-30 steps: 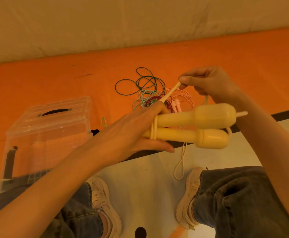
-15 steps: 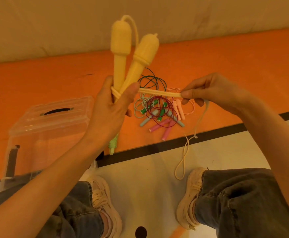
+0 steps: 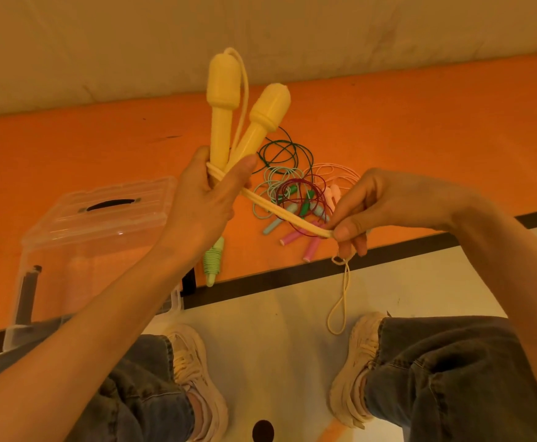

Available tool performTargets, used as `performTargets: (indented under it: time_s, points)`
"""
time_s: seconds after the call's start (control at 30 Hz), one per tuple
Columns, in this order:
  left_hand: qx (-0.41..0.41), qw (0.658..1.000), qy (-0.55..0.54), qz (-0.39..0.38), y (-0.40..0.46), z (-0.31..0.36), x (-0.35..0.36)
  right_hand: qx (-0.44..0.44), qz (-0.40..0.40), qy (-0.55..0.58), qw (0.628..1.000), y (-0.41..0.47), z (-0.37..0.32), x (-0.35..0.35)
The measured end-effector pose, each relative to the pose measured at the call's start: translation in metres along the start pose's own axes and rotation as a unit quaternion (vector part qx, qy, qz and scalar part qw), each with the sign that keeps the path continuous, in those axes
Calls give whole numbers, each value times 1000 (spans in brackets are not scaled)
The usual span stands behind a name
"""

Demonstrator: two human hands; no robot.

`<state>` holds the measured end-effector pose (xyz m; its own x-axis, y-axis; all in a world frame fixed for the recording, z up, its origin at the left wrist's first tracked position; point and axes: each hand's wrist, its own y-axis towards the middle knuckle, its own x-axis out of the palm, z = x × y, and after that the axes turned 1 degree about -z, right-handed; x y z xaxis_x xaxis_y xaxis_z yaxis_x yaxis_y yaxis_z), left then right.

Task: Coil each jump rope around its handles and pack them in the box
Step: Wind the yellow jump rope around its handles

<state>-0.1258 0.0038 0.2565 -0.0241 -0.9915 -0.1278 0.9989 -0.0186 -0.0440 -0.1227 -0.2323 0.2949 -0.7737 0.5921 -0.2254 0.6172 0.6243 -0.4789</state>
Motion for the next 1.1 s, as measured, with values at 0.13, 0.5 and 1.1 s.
performTargets:
  time_s: [0.13, 0.5, 1.1]
  points:
    - [45, 995, 89, 2, 3, 2, -9, -18, 102, -2, 995, -9, 6, -6]
    - [62, 966, 252, 13, 15, -10, -24, -74, 20, -21, 997, -27, 7, -13]
    - [45, 895, 376, -236, -7, -8, -8, -162, 76, 123, 976, -31, 17, -24]
